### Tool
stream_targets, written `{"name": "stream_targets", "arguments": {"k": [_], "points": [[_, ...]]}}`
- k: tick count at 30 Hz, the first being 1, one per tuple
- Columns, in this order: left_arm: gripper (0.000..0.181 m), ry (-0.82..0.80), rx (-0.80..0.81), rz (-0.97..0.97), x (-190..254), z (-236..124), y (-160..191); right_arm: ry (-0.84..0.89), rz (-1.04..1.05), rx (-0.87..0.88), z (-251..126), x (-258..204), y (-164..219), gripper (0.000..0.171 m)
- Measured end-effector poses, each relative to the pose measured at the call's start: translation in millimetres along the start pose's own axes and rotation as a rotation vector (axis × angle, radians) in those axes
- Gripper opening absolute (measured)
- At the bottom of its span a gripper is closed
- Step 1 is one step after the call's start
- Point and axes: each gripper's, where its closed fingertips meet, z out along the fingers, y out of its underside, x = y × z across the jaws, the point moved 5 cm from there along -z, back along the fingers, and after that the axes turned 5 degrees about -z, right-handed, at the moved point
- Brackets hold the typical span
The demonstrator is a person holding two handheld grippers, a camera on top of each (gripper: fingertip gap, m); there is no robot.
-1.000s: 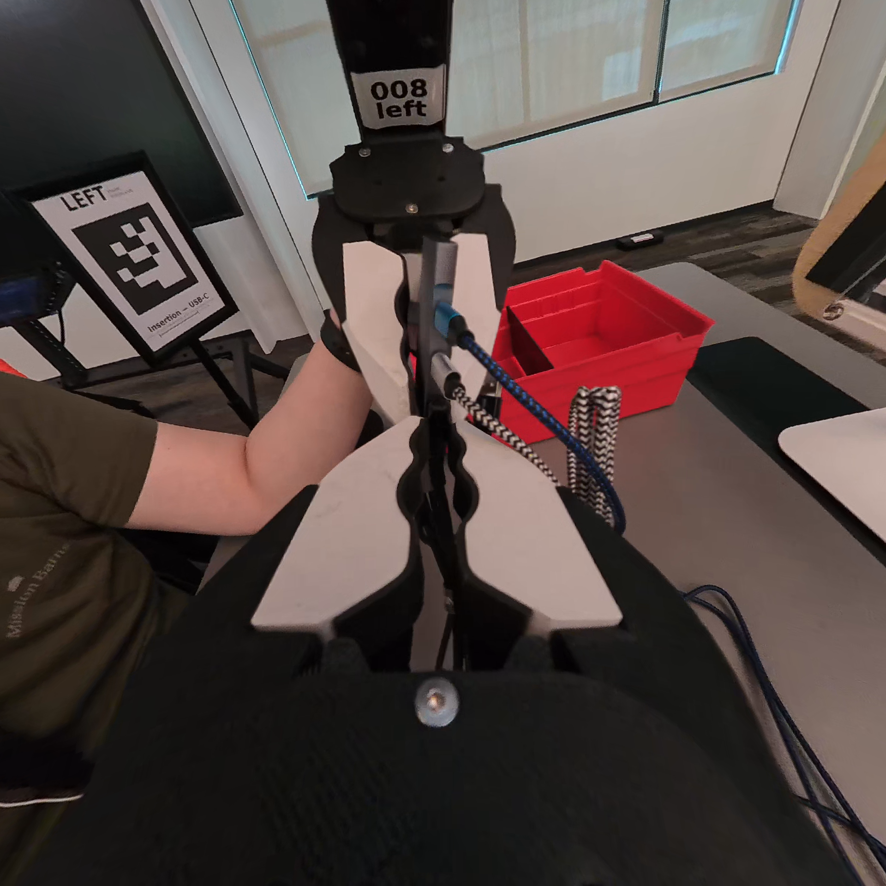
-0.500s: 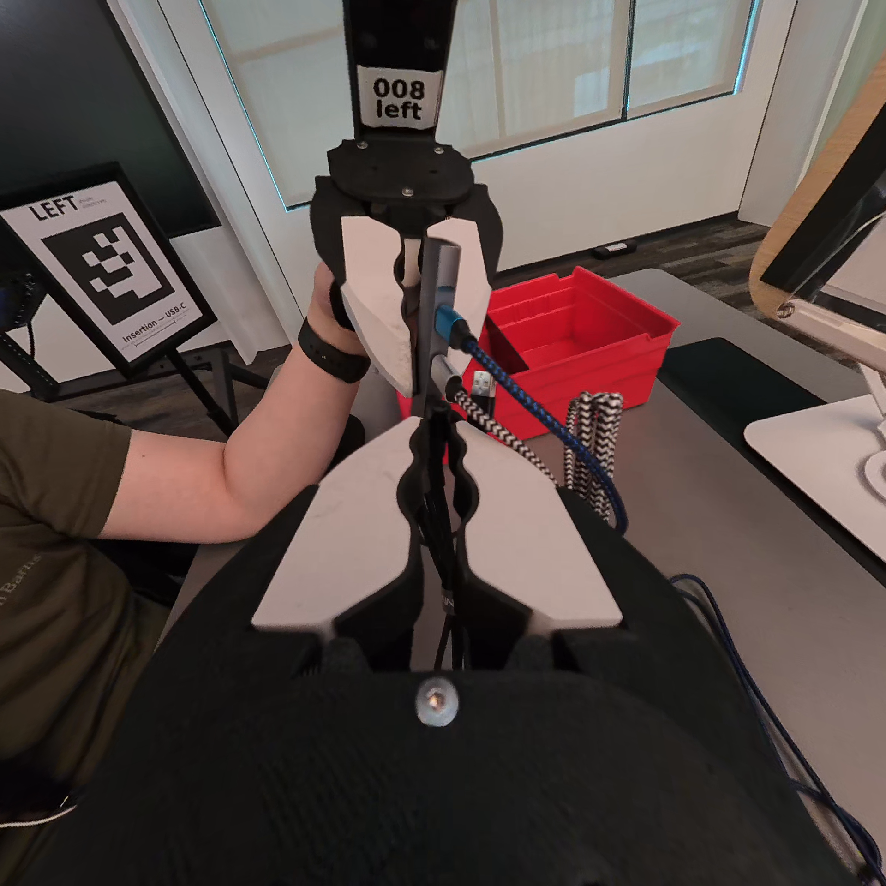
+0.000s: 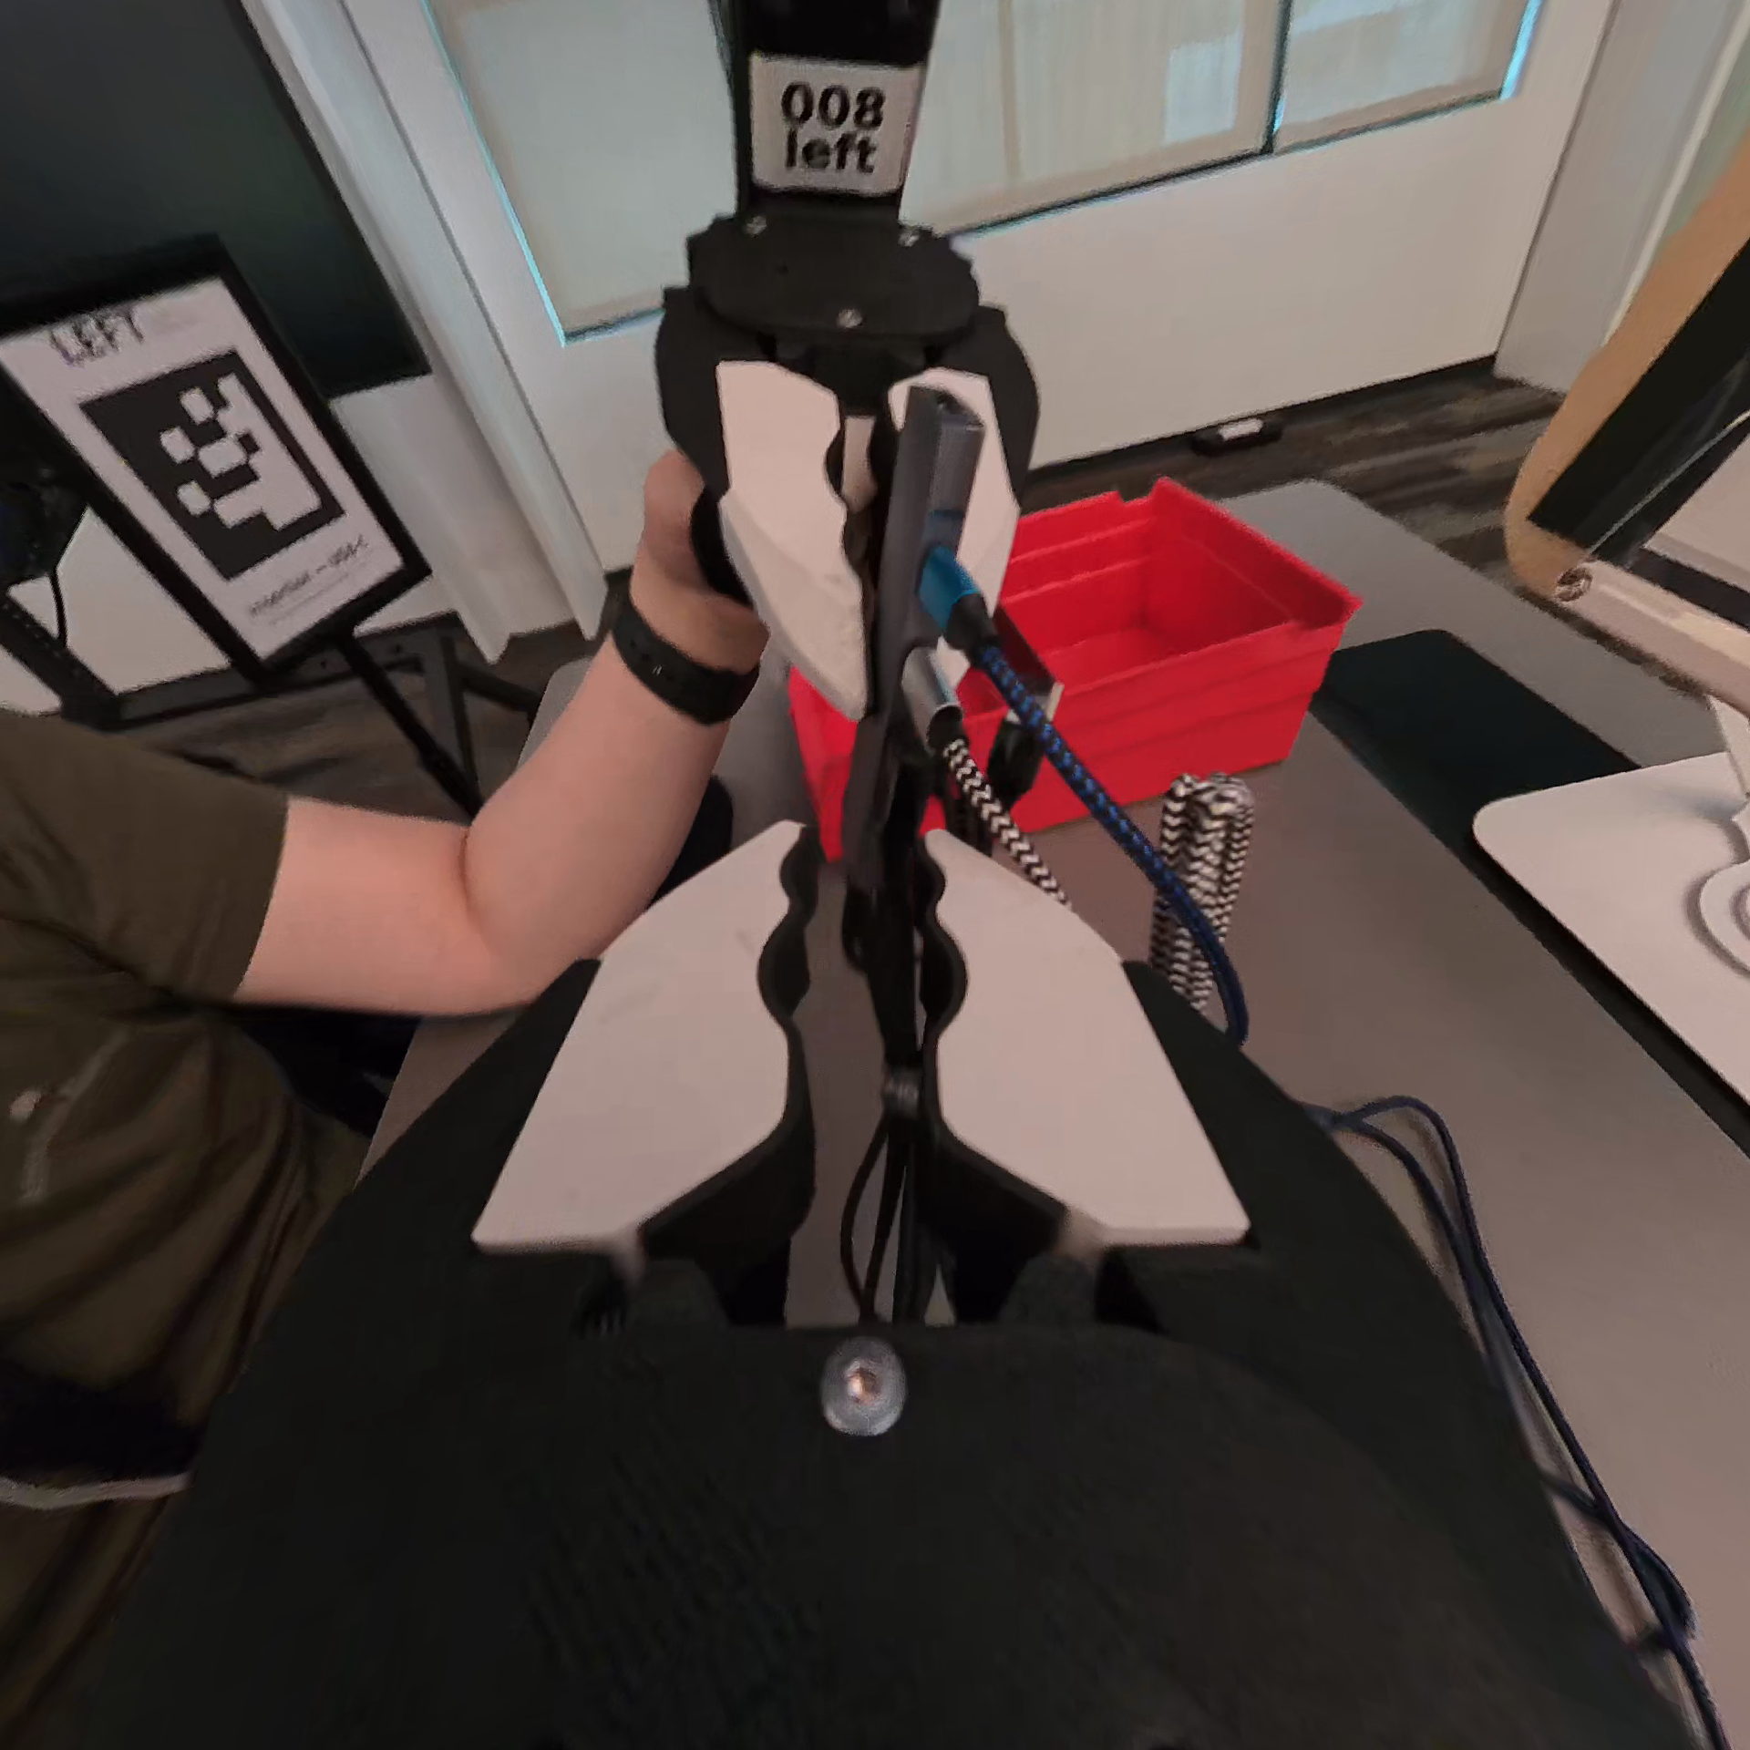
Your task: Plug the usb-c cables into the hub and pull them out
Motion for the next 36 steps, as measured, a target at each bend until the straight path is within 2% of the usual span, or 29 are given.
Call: {"name": "stream_targets", "arguments": {"k": [4,5,7,8,10,15,17,20,23,24,27,28,30,34,36], "points": [[0.008,0.007,0.039,0.006,3,-9,-3,0.038,-0.169,0.006,-28,-13,-16,0.021],[0.008,0.013,0.054,0.002,3,-11,-4,0.103,-0.202,0.041,-35,-10,-21,0.028],[0.008,0.006,0.072,-0.029,1,-14,-6,0.28,-0.198,0.133,-46,5,-30,0.062],[0.008,-0.004,0.088,-0.057,-1,-15,-7,0.313,-0.154,0.159,-46,11,-29,0.08],[0.008,-0.015,0.132,-0.133,-6,-17,-11,0.294,-0.034,0.099,-34,20,-16,0.106],[0.008,-0.055,0.247,-0.241,-16,-24,-20,0.265,-0.017,-0.153,14,23,23,0.134],[0.008,-0.074,0.246,-0.229,-14,-21,-22,0.327,-0.088,-0.216,29,26,34,0.139],[0.008,-0.076,0.278,-0.245,-10,-14,-29,0.383,-0.075,-0.263,44,31,47,0.139],[0.008,-0.055,0.27,-0.254,-3,-4,-32,0.554,-0.125,-0.301,44,46,53,0.139],[0.008,-0.056,0.267,-0.256,-1,-1,-33,0.552,-0.12,-0.301,45,46,54,0.134],[0.008,-0.089,0.272,-0.25,2,4,-36,0.533,-0.114,-0.331,41,44,55,0.082],[0.008,-0.089,0.272,-0.247,3,4,-36,0.53,-0.117,-0.339,40,44,54,0.075],[0.009,-0.066,0.279,-0.246,8,4,-38,0.444,-0.119,-0.323,39,37,51,0.026],[0.009,-0.009,0.303,-0.257,14,2,-40,0.407,-0.097,-0.283,34,33,44,0.02],[0.017,0.026,0.3,-0.265,17,1,-40,0.407,-0.097,-0.293,30,34,42,0.019]]}}
